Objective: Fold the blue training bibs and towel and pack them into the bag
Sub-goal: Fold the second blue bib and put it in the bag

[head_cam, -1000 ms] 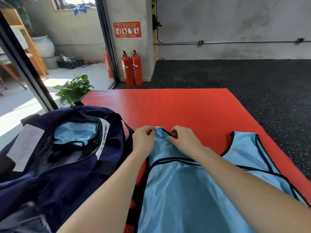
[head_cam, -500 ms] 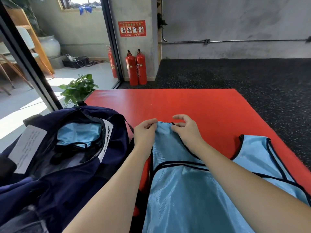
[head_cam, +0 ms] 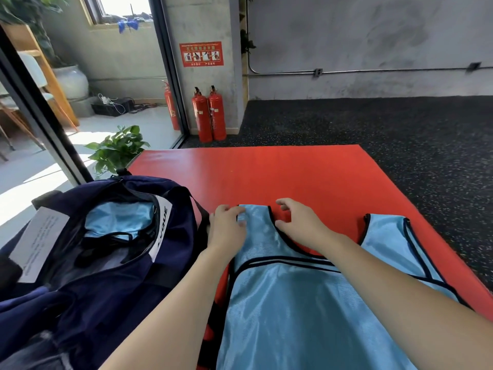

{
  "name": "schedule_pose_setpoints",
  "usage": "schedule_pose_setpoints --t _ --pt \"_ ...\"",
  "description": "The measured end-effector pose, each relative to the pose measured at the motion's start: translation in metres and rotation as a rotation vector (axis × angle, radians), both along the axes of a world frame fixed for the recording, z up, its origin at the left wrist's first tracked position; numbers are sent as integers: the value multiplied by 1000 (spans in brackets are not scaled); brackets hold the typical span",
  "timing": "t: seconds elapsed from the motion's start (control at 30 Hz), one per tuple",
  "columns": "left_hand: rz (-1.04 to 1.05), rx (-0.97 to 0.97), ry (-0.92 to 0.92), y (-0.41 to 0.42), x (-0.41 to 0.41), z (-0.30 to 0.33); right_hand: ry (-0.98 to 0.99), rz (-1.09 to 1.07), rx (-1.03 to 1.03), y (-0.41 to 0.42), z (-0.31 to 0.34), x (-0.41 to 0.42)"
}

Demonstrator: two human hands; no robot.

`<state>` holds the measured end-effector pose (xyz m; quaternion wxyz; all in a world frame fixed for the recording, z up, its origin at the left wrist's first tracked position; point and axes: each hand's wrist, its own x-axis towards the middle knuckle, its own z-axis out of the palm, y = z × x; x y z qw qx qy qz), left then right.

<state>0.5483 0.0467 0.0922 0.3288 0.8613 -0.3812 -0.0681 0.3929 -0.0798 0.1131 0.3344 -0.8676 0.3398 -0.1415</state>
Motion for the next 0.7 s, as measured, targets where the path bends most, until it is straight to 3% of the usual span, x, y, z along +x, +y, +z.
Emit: schedule_pose_setpoints --t 0.07,0.2,0.37,0.7 --pt "-6 121 -75 6 -8 1 30 5 -55 4 -3 -17" --pt "-141 51 -178 19 -24 11 16 -18 -134 12 -5 -62" --pt "-402 133 -33 39 -49 16 81 -77 -216 8 -6 -137" --pt "-380 153 -86 69 -66 16 212 -133 -165 -14 3 -263"
